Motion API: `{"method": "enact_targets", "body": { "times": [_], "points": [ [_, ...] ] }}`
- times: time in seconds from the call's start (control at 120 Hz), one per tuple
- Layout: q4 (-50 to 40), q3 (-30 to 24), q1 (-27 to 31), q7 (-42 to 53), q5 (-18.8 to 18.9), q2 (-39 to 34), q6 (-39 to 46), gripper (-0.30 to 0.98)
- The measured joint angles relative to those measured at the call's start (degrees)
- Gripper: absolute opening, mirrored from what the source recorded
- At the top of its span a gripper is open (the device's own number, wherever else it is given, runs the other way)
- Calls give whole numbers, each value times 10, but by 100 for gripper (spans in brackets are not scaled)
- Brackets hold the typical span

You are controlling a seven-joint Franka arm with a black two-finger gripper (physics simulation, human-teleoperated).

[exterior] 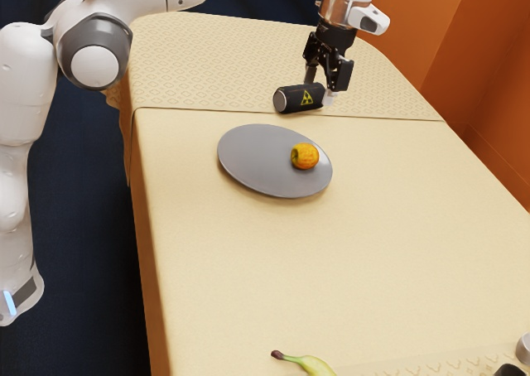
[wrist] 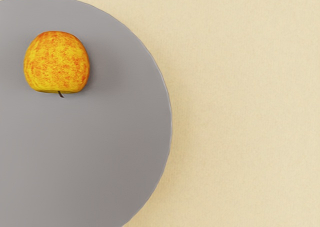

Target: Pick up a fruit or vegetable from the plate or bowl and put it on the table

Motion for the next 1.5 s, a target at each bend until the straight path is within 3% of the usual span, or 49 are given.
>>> {"method": "enact_targets", "body": {
  "times": [0.342, 0.558, 0.717, 0.783, 0.983, 1.033, 1.267, 1.5],
  "points": [
    [2, 2, 2, 4, -9, 1, 0, 69],
    [54, 0, 2, 9, -12, -86, 0, 69],
    [56, -10, -1, 10, -34, -89, 11, 69],
    [39, -12, -4, 9, -17, -77, 12, 69],
    [1, -29, -15, -3, 126, 3, 32, 69],
    [-2, -31, -19, -4, 147, 13, 36, 69],
    [-4, -4, -16, -6, 144, 16, 46, 69],
    [-7, 38, -15, -9, 136, 108, 112, 69]
  ]
}}
